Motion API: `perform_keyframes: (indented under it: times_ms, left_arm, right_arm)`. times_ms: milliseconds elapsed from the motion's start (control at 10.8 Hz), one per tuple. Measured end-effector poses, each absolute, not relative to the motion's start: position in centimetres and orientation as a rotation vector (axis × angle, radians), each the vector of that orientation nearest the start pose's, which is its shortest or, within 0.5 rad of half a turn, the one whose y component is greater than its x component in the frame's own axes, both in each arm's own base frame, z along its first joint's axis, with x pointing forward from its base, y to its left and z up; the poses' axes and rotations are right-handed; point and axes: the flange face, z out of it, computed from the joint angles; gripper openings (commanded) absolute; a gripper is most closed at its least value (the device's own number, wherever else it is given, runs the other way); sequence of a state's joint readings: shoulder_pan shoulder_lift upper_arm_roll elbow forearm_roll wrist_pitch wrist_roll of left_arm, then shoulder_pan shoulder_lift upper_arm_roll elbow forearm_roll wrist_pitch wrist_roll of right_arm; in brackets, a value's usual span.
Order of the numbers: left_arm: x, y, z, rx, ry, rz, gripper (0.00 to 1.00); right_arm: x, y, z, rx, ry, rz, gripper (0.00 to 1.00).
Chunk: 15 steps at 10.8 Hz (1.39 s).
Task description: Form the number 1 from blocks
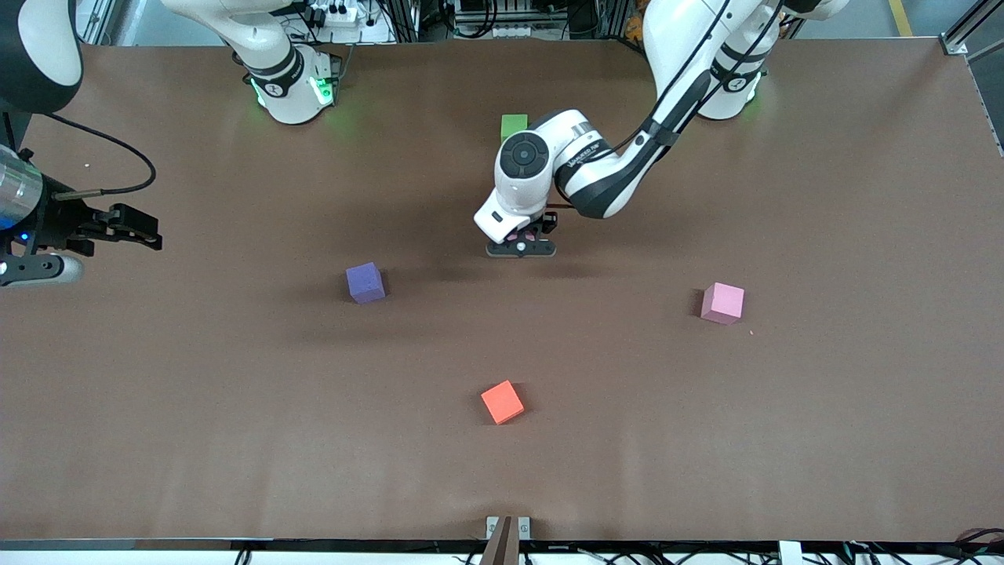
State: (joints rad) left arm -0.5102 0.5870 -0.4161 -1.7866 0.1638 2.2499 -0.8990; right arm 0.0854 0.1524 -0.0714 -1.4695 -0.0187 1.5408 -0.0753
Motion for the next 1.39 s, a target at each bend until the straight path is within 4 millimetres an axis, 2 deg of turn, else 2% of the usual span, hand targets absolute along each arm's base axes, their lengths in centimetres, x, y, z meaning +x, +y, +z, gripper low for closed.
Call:
perform_keyframes:
  times_ms: [185,834,1390]
  left_arm:
    - [40.2,-50.6,24.0,-3.14,0.187,0.205,0.0]
    - [41.1,-50.6,24.2,-3.193,0.159,0.167,0.0]
    - [39.4,-51.7,21.7,-3.187,0.154,0.215,0.0]
  right_arm:
    - [59.6,0.9,58.2,-3.168,-0.142,0.127,1.0]
    - [59.6,1.1,58.2,-3.168,-0.147,0.128,1.0]
    - [59.6,1.3,58.2,-3.167,-0.152,0.129,1.0]
